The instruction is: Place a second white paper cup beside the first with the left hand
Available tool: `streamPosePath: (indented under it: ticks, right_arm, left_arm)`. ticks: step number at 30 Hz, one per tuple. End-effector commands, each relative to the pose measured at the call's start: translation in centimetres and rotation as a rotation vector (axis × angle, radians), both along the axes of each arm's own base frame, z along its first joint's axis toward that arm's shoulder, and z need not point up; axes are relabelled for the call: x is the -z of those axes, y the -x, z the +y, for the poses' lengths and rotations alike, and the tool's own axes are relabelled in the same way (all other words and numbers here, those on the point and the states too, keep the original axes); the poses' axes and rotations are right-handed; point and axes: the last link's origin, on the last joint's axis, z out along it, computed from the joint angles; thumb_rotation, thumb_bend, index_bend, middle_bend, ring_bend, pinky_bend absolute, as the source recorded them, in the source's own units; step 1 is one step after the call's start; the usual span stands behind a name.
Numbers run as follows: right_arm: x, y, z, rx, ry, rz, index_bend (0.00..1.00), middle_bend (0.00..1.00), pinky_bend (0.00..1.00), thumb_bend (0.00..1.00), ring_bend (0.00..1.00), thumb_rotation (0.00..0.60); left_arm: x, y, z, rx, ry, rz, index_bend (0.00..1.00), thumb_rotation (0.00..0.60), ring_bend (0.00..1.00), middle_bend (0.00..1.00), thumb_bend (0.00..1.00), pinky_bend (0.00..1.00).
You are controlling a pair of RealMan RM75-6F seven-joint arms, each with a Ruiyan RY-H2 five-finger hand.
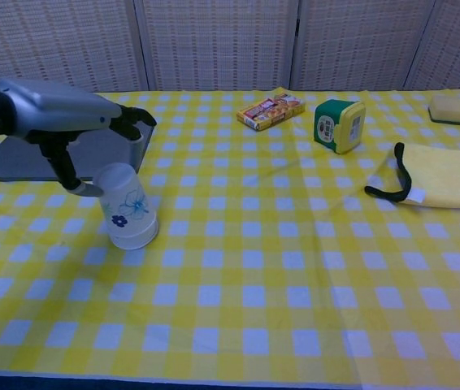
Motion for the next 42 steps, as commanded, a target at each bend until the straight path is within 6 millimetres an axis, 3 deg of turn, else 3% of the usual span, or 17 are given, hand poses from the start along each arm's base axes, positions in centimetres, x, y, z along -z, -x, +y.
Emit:
streamPosePath:
  ticks: [1,13,19,29,42]
  right_arm:
    - [0.0,0.0,0.0,-0.001,0.001,-0.001,0.0,0.0,0.0,0.16,0.0,0.6]
    - [-0.2,0.0,0.1,-0.007,0.0,-0.009,0.0,0.0,0.0,0.16,0.0,0.6]
    - [-0.2,-0.1,0.3,-0.013,0.001,-0.006,0.0,0.0,0.0,0.16,0.0,0.6]
    - [0.3,-0.3,0.3,-0.011,0.002,0.008,0.0,0.0,0.0,0.16,0.0,0.6]
    - [1.1,-0.2,-0.3,0.005,-0.017,0.028,0.0,0.0,0.0,0.16,0.0,0.6]
  left_arm:
    - [-0.5,-0.3,-0.1,0.006,-0.013,0.004,0.42,0.6,0.0,0.0,0.32,0.16]
    - [-4.5,-2.8,-2.1,0.028,-0.092,0.024,0.43,0.6,0.0,0.0,0.32,0.16]
    - [-6.6,-2.8,-3.0,0.016,-0.14,0.028,0.43,0.6,0.0,0.0,0.32,0.16]
    - [-9.4,0.1,-3.6,-0.052,-0.193,0.047,0.43,0.6,0.0,0.0,0.32,0.16]
    - [-7.8,7.3,-2.4,-0.185,-0.155,-0.024,0.43,0.6,0.0,0.0,0.32,0.16]
